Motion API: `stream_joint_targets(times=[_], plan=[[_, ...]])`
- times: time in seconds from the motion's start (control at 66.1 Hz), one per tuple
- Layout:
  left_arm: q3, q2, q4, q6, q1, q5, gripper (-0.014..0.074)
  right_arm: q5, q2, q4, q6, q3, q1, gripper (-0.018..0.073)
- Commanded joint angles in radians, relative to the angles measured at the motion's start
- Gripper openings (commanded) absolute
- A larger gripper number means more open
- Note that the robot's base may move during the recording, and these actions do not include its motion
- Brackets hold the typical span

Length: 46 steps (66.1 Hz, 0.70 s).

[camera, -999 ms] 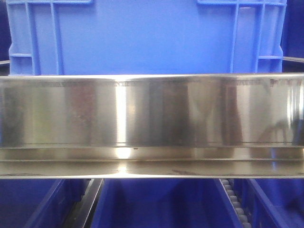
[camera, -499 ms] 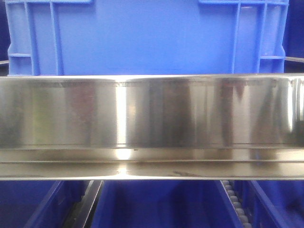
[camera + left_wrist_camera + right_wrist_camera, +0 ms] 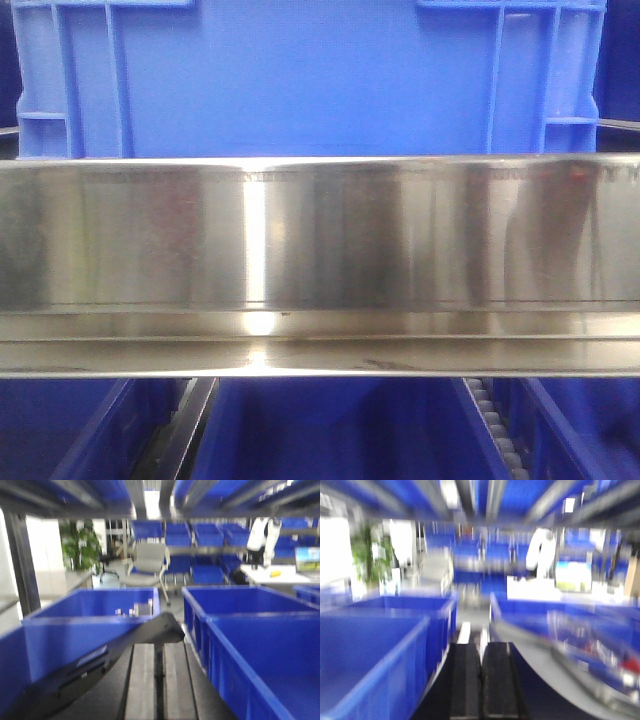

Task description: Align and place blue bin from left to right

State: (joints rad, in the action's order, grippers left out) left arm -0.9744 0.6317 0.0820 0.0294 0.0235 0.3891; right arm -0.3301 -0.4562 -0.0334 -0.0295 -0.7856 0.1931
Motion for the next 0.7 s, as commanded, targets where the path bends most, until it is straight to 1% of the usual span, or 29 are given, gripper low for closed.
stream_joint_targets(times=[0.0,0.121,0.272,0.348,0.424,0.545,0.621,0.681], plan=[[-0.016,0.030,-0.010,0.008,-0.001,0.006,-0.0111,-0.006,-0.034,0.002,-0.002,-0.025,0.000,-0.0165],[-0.016,0.050,-0.010,0.008,-0.001,0.006,-0.0111,0.013,-0.042,0.002,-0.002,-0.027,0.000,-0.0165],[-0.016,0.050,-0.028,0.008,-0.001,-0.002,-0.0111,0.018,-0.042,0.000,-0.002,-0.027,0.000,-0.0165],[-0.016,0.050,-0.028,0.008,-0.001,-0.038,-0.0111,0.034,-0.042,0.000,-0.002,-0.027,0.000,-0.0165],[-0.016,0.054,-0.032,0.008,-0.001,-0.085,-0.0111,0.100,-0.052,0.000,-0.002,-0.027,0.000,-0.0165],[-0.016,0.068,-0.091,0.008,-0.001,-0.169,-0.0111,0.208,-0.081,-0.002,0.000,-0.027,0.000,-0.0165],[-0.016,0.082,-0.107,0.008,-0.001,-0.223,-0.0111,0.226,-0.100,-0.013,0.003,-0.027,0.000,-0.0165],[-0.016,0.094,-0.107,0.008,-0.001,-0.232,-0.0111,0.226,-0.117,-0.026,0.003,-0.027,0.000,-0.0165]])
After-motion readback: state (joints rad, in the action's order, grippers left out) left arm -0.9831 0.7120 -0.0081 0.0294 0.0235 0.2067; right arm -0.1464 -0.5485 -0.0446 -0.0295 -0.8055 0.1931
